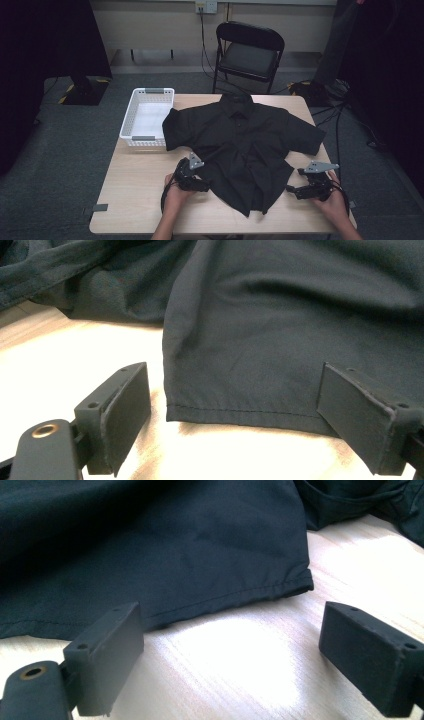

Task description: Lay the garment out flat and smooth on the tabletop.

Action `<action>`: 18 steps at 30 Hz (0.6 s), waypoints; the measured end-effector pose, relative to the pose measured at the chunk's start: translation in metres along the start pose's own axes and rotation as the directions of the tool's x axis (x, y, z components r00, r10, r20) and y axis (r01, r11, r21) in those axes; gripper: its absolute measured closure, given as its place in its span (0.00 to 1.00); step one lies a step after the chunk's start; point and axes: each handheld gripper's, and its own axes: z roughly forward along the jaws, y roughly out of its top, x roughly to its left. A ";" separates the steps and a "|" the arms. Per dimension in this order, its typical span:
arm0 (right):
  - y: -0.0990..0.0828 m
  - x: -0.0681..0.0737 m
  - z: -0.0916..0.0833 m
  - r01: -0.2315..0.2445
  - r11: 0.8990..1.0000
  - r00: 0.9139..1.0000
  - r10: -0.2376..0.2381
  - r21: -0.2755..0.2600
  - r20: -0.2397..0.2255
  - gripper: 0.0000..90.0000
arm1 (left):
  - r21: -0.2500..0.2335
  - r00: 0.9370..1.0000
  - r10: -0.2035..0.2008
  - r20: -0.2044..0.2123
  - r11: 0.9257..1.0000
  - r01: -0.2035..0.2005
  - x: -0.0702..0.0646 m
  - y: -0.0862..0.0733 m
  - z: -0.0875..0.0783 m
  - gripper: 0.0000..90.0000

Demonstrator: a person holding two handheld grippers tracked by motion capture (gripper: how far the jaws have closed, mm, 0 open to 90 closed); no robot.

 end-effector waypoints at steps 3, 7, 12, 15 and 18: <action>0.001 -0.001 -0.001 0.011 1.000 1.000 -0.011 -0.003 -0.005 0.12 | 0.000 1.000 0.001 -0.001 1.000 -0.001 0.000 0.000 0.000 0.15; 0.011 -0.007 -0.007 -0.010 0.998 1.000 0.011 -0.069 0.003 0.22 | 0.000 1.000 0.001 -0.001 1.000 -0.001 0.000 0.000 0.000 0.15; 0.026 -0.015 0.004 -0.021 0.999 0.996 0.025 -0.042 0.087 0.42 | 0.000 1.000 0.001 -0.001 1.000 -0.001 0.000 0.000 0.000 0.15; 0.030 -0.018 0.017 -0.017 1.000 0.986 0.018 -0.007 0.166 0.44 | 0.000 1.000 0.001 -0.001 1.000 -0.001 0.000 0.000 0.000 0.15; 0.033 -0.020 0.023 -0.021 1.000 0.988 0.021 -0.003 0.156 0.49 | 0.000 1.000 0.001 -0.001 1.000 -0.001 0.000 0.000 0.000 0.15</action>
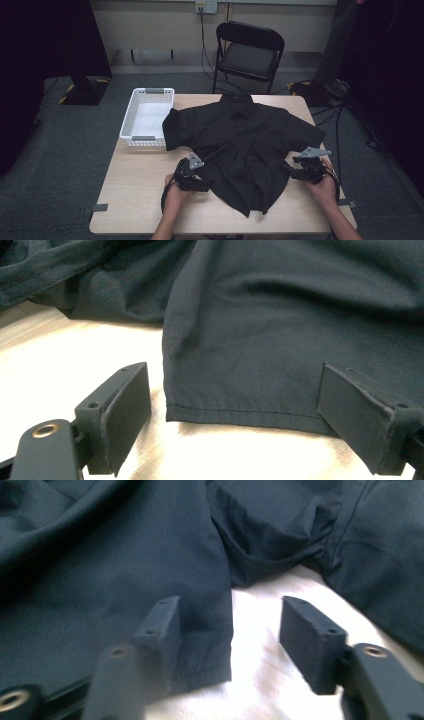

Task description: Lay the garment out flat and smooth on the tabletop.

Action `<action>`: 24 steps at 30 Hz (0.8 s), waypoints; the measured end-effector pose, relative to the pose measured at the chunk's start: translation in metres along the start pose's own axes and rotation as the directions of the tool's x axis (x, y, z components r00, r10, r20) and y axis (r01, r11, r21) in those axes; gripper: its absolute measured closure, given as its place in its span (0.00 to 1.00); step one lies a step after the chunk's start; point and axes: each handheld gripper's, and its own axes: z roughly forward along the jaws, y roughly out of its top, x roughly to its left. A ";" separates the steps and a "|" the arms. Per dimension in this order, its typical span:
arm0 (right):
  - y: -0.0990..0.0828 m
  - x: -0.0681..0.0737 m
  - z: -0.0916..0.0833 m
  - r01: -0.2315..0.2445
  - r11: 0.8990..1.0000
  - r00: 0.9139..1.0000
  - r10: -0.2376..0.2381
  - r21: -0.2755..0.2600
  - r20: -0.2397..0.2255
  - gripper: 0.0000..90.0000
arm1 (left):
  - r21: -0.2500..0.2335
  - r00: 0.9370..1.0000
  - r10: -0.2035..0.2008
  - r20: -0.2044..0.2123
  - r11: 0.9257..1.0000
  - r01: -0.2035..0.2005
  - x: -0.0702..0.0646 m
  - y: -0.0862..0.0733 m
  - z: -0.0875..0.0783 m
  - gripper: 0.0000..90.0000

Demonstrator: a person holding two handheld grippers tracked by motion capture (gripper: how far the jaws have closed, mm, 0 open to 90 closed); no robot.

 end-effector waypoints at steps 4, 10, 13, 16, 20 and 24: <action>0.000 -0.001 -0.001 -0.031 0.999 0.997 0.032 0.015 -0.074 0.75 | -0.001 1.000 -0.001 0.001 1.000 0.001 0.000 0.000 0.000 0.15; -0.009 0.004 -0.015 -0.013 1.000 0.993 0.014 0.012 -0.113 0.97 | 0.000 1.000 0.000 0.000 1.000 0.000 0.000 0.000 0.000 0.15; -0.014 0.007 -0.026 -0.002 1.000 0.991 0.001 -0.001 -0.132 0.98 | -0.001 1.000 -0.001 0.002 1.000 0.001 0.000 0.000 0.000 0.15; -0.022 0.013 -0.039 0.017 1.000 0.990 -0.018 -0.006 -0.142 0.98 | -0.001 1.000 0.000 0.001 1.000 0.000 0.000 0.000 0.000 0.15; -0.034 0.018 -0.058 -0.003 1.000 0.986 -0.002 -0.027 -0.168 0.98 | -0.001 1.000 0.000 0.001 1.000 0.000 0.000 0.000 0.000 0.15; -0.048 0.023 -0.077 -0.019 0.999 0.981 0.012 -0.037 -0.192 0.98 | -0.001 1.000 0.000 0.001 1.000 0.000 0.000 0.000 0.000 0.15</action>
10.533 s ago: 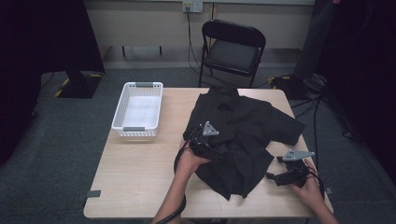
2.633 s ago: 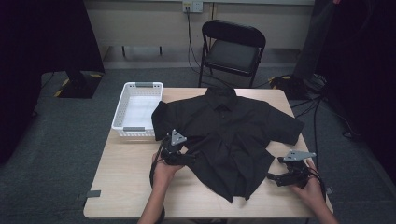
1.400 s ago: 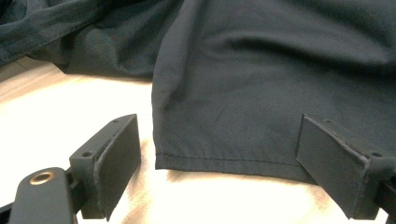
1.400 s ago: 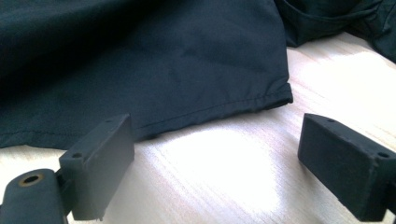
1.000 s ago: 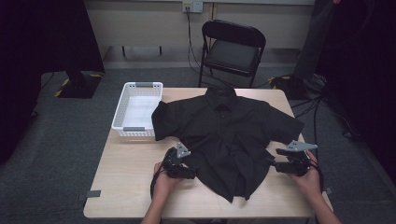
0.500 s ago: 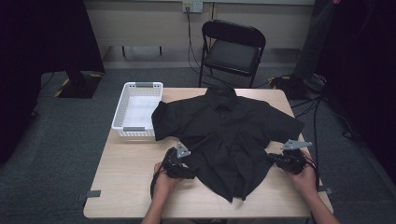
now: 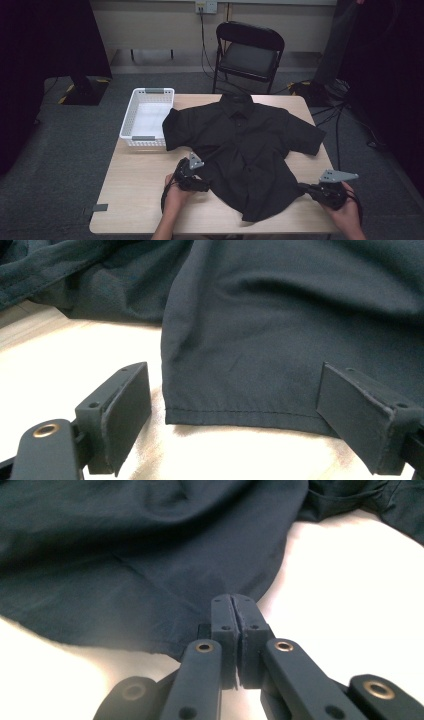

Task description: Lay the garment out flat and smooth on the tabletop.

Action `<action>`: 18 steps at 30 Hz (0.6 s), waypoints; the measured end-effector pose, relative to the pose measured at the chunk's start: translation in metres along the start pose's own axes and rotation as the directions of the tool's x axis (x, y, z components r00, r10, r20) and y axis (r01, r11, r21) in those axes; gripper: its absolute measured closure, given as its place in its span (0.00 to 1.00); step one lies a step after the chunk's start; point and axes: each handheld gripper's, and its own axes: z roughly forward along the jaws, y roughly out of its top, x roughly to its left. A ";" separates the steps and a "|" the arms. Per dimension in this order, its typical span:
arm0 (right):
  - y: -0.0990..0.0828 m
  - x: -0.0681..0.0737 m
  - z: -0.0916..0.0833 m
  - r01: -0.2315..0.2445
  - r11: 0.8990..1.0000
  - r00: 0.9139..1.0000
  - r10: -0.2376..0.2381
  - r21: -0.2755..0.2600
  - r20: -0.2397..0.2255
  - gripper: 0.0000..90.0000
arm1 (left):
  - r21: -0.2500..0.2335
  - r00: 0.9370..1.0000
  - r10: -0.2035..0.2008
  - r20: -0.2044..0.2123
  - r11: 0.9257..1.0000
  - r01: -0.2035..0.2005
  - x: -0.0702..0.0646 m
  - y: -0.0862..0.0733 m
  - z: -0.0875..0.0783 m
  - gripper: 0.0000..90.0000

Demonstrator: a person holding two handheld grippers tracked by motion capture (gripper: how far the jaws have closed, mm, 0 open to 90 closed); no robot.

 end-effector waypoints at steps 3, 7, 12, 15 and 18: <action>-0.008 0.009 -0.011 0.018 1.000 1.000 -0.018 0.003 -0.003 0.98 | 0.000 1.000 0.000 0.000 1.000 0.000 0.000 0.000 0.000 0.15; -0.021 0.017 -0.018 0.007 1.000 1.000 -0.006 0.014 -0.029 0.98 | 0.000 1.000 0.000 0.000 1.000 0.000 0.000 0.000 0.000 0.15; -0.033 0.024 -0.022 -0.004 1.000 0.999 0.004 0.018 -0.039 0.91 | 0.000 1.000 0.000 0.000 1.000 0.000 0.000 0.000 0.000 0.15; -0.032 0.025 -0.022 0.002 1.000 1.000 -0.002 -0.011 0.017 0.64 | 0.000 1.000 0.000 0.000 1.000 0.000 0.000 0.000 0.000 0.15; -0.018 0.022 -0.018 0.003 0.999 0.998 -0.001 -0.045 0.057 0.48 | 0.000 1.000 0.000 0.000 1.000 0.000 0.000 0.000 0.000 0.15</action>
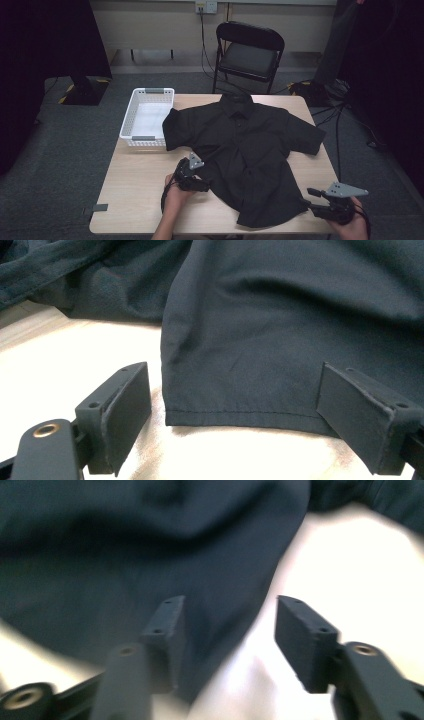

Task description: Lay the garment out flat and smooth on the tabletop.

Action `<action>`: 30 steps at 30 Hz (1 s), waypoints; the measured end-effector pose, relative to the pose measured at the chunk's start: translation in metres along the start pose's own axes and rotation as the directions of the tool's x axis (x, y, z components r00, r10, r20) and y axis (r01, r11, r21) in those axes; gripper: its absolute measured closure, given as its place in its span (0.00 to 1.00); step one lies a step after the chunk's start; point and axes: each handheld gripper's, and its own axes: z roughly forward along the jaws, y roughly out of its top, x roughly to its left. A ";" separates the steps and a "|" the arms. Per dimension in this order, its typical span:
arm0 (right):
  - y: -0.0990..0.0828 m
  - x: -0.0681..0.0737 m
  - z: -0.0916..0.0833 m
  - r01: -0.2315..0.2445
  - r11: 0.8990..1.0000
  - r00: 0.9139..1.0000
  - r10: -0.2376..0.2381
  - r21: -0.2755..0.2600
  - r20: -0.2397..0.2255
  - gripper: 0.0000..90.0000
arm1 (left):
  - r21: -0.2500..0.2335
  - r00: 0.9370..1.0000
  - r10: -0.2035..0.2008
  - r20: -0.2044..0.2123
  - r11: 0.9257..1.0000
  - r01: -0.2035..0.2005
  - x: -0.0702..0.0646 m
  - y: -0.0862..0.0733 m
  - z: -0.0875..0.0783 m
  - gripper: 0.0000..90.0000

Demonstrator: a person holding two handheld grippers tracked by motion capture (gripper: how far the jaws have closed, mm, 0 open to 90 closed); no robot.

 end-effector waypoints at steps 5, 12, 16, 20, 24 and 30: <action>0.032 -0.013 0.025 0.004 1.000 1.000 -0.003 -0.020 0.023 0.42 | 0.000 1.000 0.000 0.000 1.000 0.000 0.000 0.000 0.000 0.15; 0.059 -0.034 0.067 -0.001 0.999 0.999 -0.001 0.042 0.052 0.49 | 0.000 1.000 -0.001 0.000 1.000 0.001 0.000 0.000 0.000 0.15; 0.059 -0.044 0.085 -0.004 0.995 0.997 -0.003 0.097 0.077 0.53 | 0.001 1.000 -0.002 0.000 1.000 0.002 0.000 0.000 0.000 0.15; 0.057 -0.049 0.091 -0.030 0.994 0.997 0.022 0.107 0.075 0.63 | 0.000 1.000 -0.003 0.000 1.000 0.003 0.000 0.000 0.000 0.15; 0.055 -0.044 0.088 -0.012 0.994 0.999 0.007 0.109 0.045 0.87 | 0.000 1.000 -0.003 0.000 1.000 0.003 0.000 0.000 0.000 0.15; 0.054 -0.041 0.082 0.003 0.994 1.000 -0.006 0.113 0.020 0.96 | 0.000 1.000 -0.003 -0.001 1.000 0.003 0.000 0.000 0.000 0.15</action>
